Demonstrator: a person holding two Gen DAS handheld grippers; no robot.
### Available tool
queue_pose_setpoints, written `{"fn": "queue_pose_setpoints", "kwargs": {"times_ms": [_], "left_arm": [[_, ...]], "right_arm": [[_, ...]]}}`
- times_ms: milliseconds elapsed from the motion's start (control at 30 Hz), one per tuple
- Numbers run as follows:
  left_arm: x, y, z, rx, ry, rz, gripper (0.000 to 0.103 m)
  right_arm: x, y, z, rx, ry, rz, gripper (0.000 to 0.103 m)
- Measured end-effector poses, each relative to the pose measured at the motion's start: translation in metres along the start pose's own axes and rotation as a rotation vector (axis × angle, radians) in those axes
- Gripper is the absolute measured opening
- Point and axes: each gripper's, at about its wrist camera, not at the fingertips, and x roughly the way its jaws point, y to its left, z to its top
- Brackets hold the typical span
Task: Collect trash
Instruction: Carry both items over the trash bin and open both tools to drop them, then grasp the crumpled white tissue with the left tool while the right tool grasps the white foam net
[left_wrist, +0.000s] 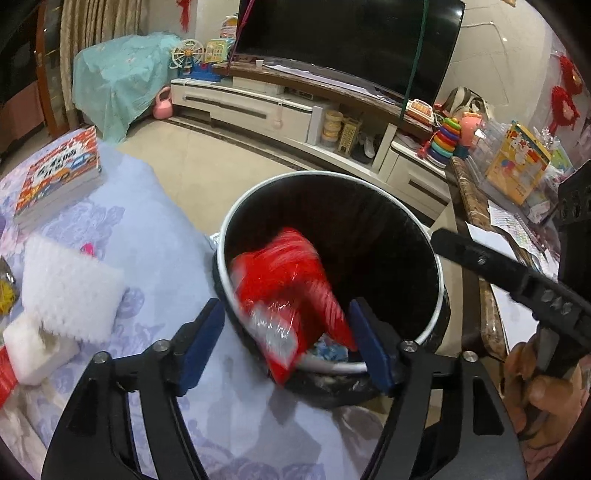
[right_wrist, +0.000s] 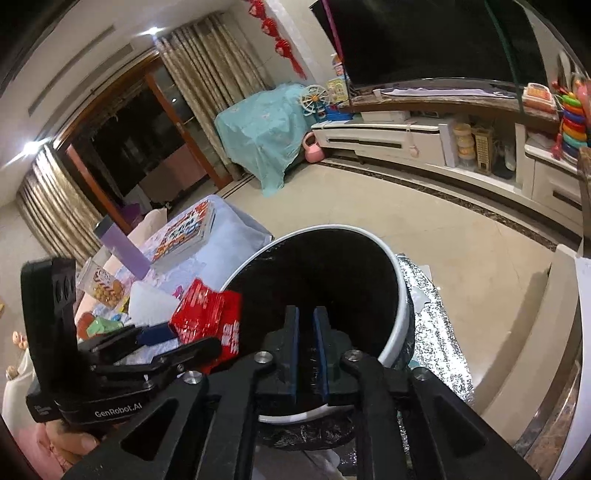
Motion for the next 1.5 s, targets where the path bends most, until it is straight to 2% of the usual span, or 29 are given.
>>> {"fn": "queue_pose_setpoints", "kwargs": {"times_ms": [67, 133, 200, 333, 433, 500, 667, 1167, 1500], "left_arm": [[-0.003, 0.003, -0.004, -0.014, -0.006, -0.004, 0.073], [-0.005, 0.004, -0.006, -0.028, -0.010, -0.012, 0.074], [-0.008, 0.005, -0.007, -0.031, -0.015, -0.011, 0.074], [-0.022, 0.008, -0.016, -0.057, -0.044, -0.011, 0.074], [-0.034, 0.016, -0.032, -0.085, -0.062, 0.002, 0.075], [-0.042, 0.023, -0.046, -0.109, -0.065, 0.017, 0.075], [-0.062, 0.046, -0.080, -0.186, -0.082, 0.057, 0.075], [-0.125, 0.118, -0.157, -0.372, -0.136, 0.202, 0.076], [-0.140, 0.162, -0.174, -0.456, -0.149, 0.266, 0.080]], "right_arm": [[-0.006, 0.001, -0.002, 0.008, -0.019, 0.008, 0.045], [-0.009, 0.002, -0.001, 0.013, -0.034, 0.011, 0.048], [-0.016, 0.004, -0.003, 0.024, -0.055, 0.016, 0.057], [-0.026, 0.009, -0.006, 0.037, -0.075, 0.026, 0.061], [-0.031, 0.014, -0.010, 0.043, -0.083, 0.040, 0.068], [-0.033, 0.020, -0.015, 0.044, -0.085, 0.045, 0.078], [-0.032, 0.043, -0.035, 0.017, -0.073, 0.049, 0.094], [-0.001, 0.119, -0.083, -0.122, 0.029, 0.145, 0.095], [0.024, 0.159, -0.094, -0.183, 0.073, 0.178, 0.095]]}}
